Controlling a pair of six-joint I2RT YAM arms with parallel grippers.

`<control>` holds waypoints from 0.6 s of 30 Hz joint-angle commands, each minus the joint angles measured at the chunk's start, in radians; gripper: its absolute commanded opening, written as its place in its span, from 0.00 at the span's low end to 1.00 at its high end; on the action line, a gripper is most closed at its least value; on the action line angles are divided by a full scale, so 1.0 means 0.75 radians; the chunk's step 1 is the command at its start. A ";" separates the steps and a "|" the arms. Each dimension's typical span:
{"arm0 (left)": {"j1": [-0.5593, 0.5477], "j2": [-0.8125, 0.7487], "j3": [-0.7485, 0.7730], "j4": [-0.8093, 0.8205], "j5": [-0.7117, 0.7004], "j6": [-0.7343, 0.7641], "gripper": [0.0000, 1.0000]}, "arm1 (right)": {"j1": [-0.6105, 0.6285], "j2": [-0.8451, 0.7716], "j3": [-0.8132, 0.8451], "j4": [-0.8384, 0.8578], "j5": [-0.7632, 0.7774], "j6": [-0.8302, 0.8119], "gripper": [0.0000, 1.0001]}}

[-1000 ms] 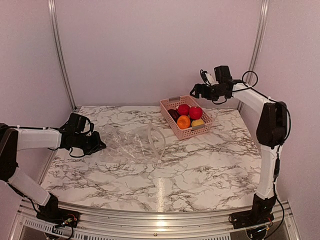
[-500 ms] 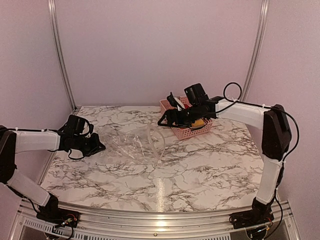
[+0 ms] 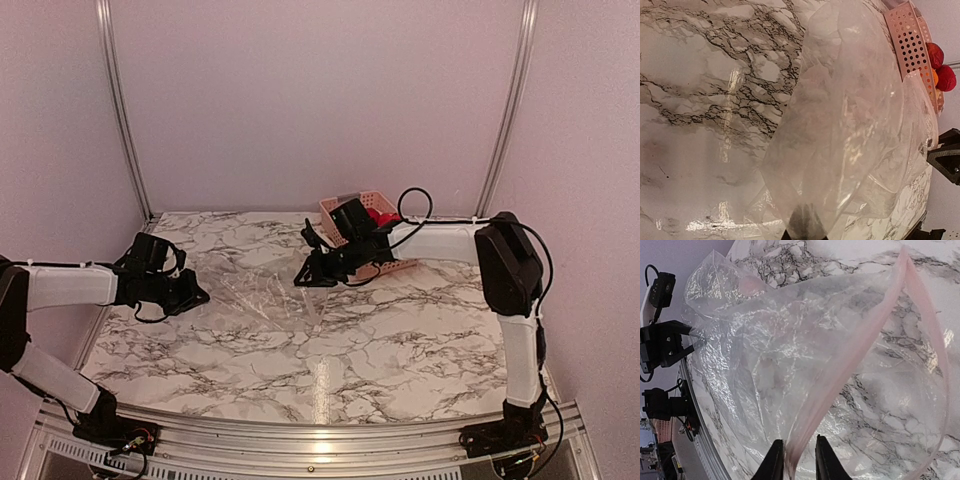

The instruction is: Open the zip-top bag and remove the fake food

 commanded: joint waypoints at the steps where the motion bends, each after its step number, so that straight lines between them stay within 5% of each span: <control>1: 0.008 -0.047 -0.012 -0.038 -0.055 0.022 0.00 | -0.002 -0.017 0.011 0.082 -0.020 0.033 0.07; 2: 0.010 -0.048 -0.008 -0.056 -0.078 0.023 0.00 | -0.009 -0.019 0.007 0.071 -0.007 0.030 0.00; 13: 0.048 0.174 0.057 -0.116 -0.202 0.061 0.00 | -0.020 0.098 -0.062 -0.021 0.269 -0.060 0.00; 18: 0.047 0.242 0.090 -0.065 -0.136 0.071 0.35 | -0.010 0.176 -0.019 0.006 0.288 -0.052 0.00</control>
